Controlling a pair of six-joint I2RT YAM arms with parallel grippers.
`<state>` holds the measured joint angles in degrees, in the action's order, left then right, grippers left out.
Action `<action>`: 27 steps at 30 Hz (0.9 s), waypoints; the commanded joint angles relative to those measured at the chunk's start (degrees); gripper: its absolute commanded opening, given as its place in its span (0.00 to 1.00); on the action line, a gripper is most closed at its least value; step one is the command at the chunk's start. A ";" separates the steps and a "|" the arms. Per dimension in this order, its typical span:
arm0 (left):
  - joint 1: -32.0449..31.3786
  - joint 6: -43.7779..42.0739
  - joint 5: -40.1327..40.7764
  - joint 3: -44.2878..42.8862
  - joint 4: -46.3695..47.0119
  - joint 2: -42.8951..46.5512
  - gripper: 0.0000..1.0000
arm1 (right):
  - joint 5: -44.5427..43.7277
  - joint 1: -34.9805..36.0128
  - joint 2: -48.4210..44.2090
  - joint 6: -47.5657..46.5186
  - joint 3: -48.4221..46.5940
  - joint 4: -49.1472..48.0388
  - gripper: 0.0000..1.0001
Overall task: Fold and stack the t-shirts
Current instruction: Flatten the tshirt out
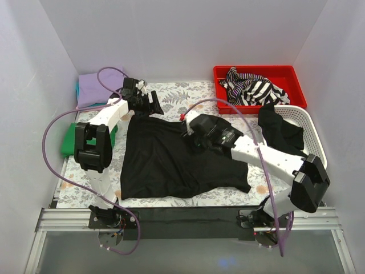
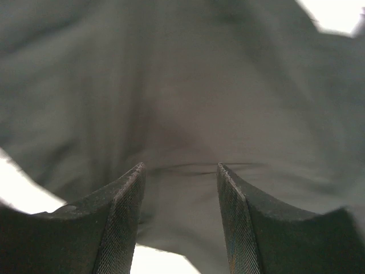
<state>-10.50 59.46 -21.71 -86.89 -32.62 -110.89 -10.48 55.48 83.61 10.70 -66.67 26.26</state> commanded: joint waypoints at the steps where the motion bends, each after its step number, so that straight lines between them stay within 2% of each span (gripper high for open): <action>1: 2.32 0.65 5.10 -3.72 1.25 2.26 0.80 | -9.03 -12.22 0.05 -0.94 -0.91 -0.24 0.59; 5: 5.83 1.88 3.62 -5.74 0.55 -1.78 0.80 | -3.95 -23.11 5.57 -4.36 -4.41 -1.12 0.59; 15: 8.57 1.53 2.38 -7.85 1.94 -10.92 0.79 | 6.59 -36.66 20.52 -5.34 -15.92 -2.19 0.60; 21: 9.36 1.45 2.64 -10.14 0.89 -13.65 0.79 | 10.38 -41.32 28.17 -3.58 -20.33 -3.76 0.61; 22: 9.45 1.36 2.03 -10.31 0.54 -13.82 0.79 | 13.00 -41.51 29.14 -3.41 -21.38 -3.76 0.61; 27: 10.15 0.66 1.59 -11.46 -0.51 -14.18 0.79 | 14.52 -42.12 33.45 -2.70 -22.89 -2.97 0.60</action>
<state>-1.08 61.28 -19.57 -96.40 -31.81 -125.27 0.34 13.08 115.83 7.31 -87.35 23.44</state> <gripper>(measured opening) 0.792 0.603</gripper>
